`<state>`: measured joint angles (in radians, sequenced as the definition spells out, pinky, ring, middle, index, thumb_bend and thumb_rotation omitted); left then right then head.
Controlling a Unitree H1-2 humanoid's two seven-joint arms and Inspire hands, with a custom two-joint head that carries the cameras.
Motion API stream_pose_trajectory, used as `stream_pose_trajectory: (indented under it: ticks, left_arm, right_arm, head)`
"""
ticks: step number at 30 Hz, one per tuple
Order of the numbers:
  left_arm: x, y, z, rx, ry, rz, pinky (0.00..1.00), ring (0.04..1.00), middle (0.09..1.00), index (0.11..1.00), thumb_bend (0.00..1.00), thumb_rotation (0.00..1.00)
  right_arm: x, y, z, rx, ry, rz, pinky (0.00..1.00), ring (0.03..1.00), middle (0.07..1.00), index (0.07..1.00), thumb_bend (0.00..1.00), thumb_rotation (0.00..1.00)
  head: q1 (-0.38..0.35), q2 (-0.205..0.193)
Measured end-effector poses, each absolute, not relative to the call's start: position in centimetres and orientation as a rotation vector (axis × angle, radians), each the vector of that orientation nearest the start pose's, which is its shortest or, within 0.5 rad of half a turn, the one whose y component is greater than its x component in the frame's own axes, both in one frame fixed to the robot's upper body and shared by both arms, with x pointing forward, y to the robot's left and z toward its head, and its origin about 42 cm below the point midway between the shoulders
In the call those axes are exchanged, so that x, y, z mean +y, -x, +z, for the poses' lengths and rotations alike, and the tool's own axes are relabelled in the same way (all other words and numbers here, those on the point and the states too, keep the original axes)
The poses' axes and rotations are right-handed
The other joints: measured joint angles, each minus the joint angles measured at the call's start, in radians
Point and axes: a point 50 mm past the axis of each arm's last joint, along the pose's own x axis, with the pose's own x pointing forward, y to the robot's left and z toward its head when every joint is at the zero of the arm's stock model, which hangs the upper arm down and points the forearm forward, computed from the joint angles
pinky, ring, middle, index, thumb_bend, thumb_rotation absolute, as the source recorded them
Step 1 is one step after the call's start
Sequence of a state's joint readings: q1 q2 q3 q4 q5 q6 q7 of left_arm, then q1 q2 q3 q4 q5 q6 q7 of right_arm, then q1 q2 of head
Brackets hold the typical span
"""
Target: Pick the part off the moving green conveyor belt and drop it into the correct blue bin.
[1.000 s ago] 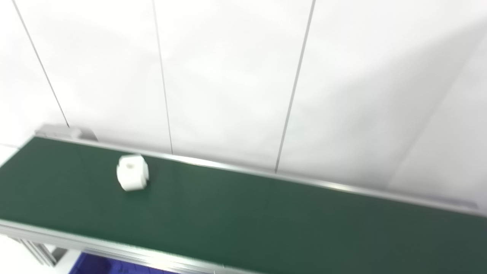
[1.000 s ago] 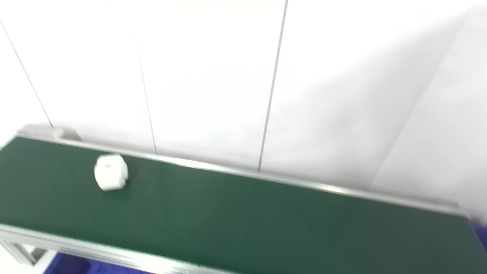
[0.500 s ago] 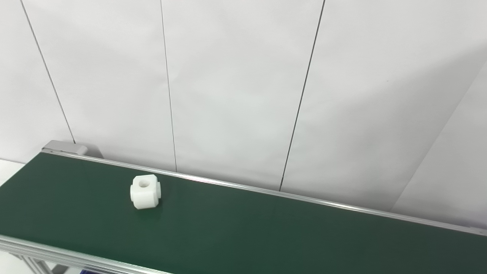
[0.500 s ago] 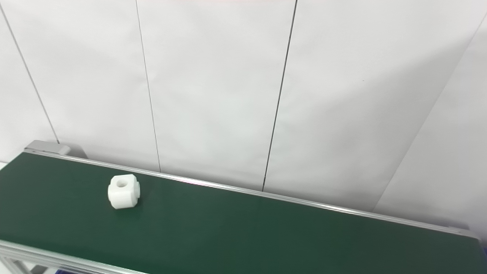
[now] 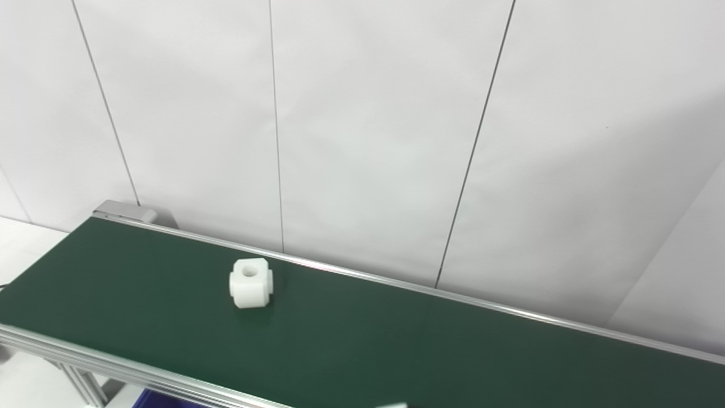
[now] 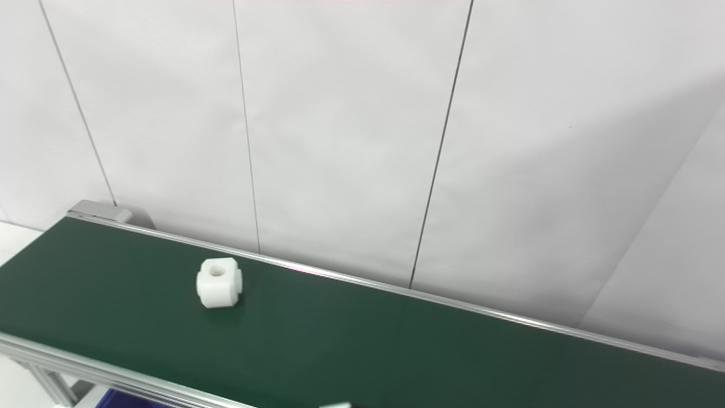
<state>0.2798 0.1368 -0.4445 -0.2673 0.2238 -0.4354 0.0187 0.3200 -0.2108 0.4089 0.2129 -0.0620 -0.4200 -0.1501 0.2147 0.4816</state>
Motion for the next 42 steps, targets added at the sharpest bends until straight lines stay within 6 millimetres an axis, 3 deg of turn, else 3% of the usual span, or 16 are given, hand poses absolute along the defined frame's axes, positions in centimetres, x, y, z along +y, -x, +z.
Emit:
stream_pose_trajectory:
  ticks: [4,6,8,17,26,31,35,42]
  left_arm:
    - [15.5,-18.7,14.8,-0.529,-0.225,-0.375,0.71,0.836,0.860,0.846,0.78,0.80]
    - [16.4,-20.2,15.6,-0.570,-0.296,-0.347,0.72,0.843,0.866,0.847,0.82,0.79]
    - [17.1,-21.4,16.2,-0.599,-0.387,-0.331,0.76,0.870,0.883,0.866,0.84,0.74]
    - [19.5,-26.7,18.7,-0.682,-0.742,-0.292,0.90,0.933,0.929,0.892,0.79,0.54]
    - [22.8,-31.2,20.1,-0.654,-0.959,-0.268,0.85,0.904,0.880,0.875,0.83,0.44]
    - [24.1,-33.9,19.1,-0.551,-1.091,-0.285,0.82,0.892,0.859,0.868,0.85,0.46]
    - [25.2,-35.6,18.3,-0.489,-1.161,-0.300,0.82,0.877,0.847,0.856,0.87,0.41]
    - [25.1,-38.2,16.2,-0.374,-1.237,-0.368,0.73,0.818,0.835,0.856,0.89,0.40]
  right_arm:
    - [-19.8,-12.7,-0.4,0.116,0.162,0.247,0.97,0.955,0.972,1.000,0.84,0.95]
    - [-19.8,-12.8,-0.4,0.115,0.159,0.243,0.98,0.958,0.976,1.000,0.85,0.95]
    - [-19.8,-12.8,-0.4,0.115,0.153,0.242,0.99,0.958,0.975,1.000,0.84,0.98]
    - [-20.2,-13.0,-0.3,0.115,0.149,0.244,1.00,0.960,0.982,1.000,0.79,1.00]
    - [-20.4,-13.0,-0.3,0.118,0.139,0.245,1.00,0.946,0.981,1.000,0.77,1.00]
    - [-20.2,-12.9,-0.3,0.117,0.140,0.246,0.99,0.944,0.976,1.000,0.78,1.00]
    - [-20.0,-12.8,-0.2,0.117,0.136,0.246,0.98,0.943,0.972,1.000,0.77,1.00]
    - [-19.6,-12.5,-0.1,0.115,0.123,0.246,0.99,0.949,0.974,1.000,0.79,1.00]
  head:
    - [0.018,0.003]
    - [0.018,0.003]
    - [0.050,0.009]
    - [0.066,0.015]
    - [0.057,0.023]
    - [0.048,0.031]
    - [0.043,0.034]
    - [0.032,0.040]
